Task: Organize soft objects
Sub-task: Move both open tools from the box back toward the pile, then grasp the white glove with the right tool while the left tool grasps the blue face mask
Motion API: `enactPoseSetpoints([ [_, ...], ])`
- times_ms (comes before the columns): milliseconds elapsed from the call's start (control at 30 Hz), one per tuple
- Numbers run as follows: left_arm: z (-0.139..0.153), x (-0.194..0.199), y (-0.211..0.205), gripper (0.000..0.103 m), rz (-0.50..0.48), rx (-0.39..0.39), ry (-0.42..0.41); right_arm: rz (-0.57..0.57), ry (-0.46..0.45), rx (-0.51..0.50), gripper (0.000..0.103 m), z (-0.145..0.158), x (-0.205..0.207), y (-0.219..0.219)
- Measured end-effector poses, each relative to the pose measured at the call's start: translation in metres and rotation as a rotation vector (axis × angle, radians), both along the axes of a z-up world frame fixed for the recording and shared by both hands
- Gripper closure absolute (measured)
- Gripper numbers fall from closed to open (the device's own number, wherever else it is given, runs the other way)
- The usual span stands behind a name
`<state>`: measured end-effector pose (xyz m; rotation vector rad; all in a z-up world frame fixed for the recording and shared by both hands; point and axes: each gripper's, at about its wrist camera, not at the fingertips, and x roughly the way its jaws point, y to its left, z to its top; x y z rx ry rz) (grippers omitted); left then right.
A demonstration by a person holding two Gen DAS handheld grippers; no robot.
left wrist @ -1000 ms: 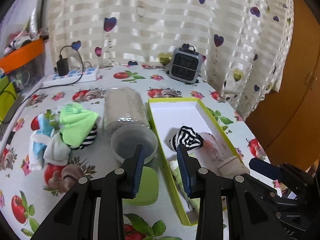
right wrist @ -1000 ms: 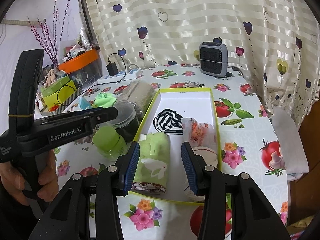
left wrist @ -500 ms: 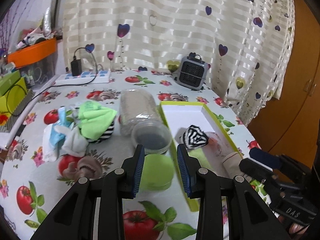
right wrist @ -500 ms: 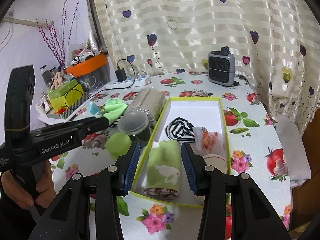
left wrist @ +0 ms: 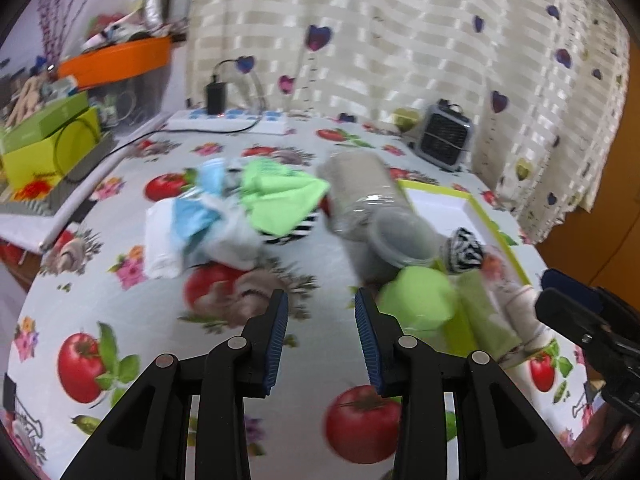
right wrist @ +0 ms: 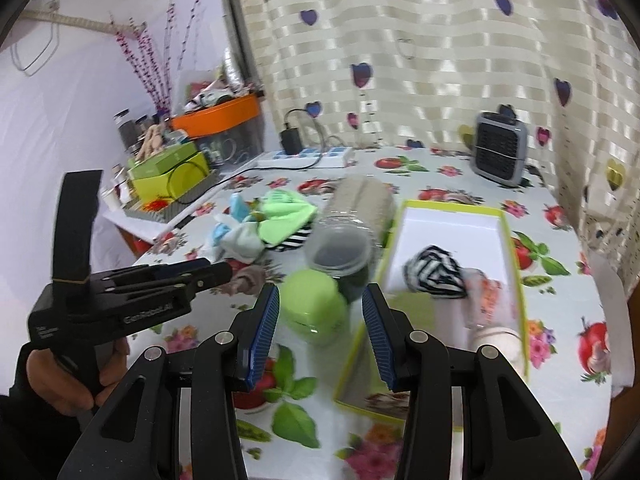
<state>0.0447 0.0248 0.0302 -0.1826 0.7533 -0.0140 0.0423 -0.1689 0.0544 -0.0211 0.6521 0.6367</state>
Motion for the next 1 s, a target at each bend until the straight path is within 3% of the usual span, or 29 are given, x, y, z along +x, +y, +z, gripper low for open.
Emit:
enactPoseSetpoints([
  [567, -0.017, -0.003, 0.083, 0.069, 0.165, -0.028, 0.053, 0.167, 0.007, -0.05, 0.058, -0.004, 0.013, 0.087],
  [1000, -0.031, 0.003, 0.134, 0.069, 0.276, -0.034, 0.09, 0.216, 0.082, -0.115, 0.058, -0.032, 0.058, 0.173],
])
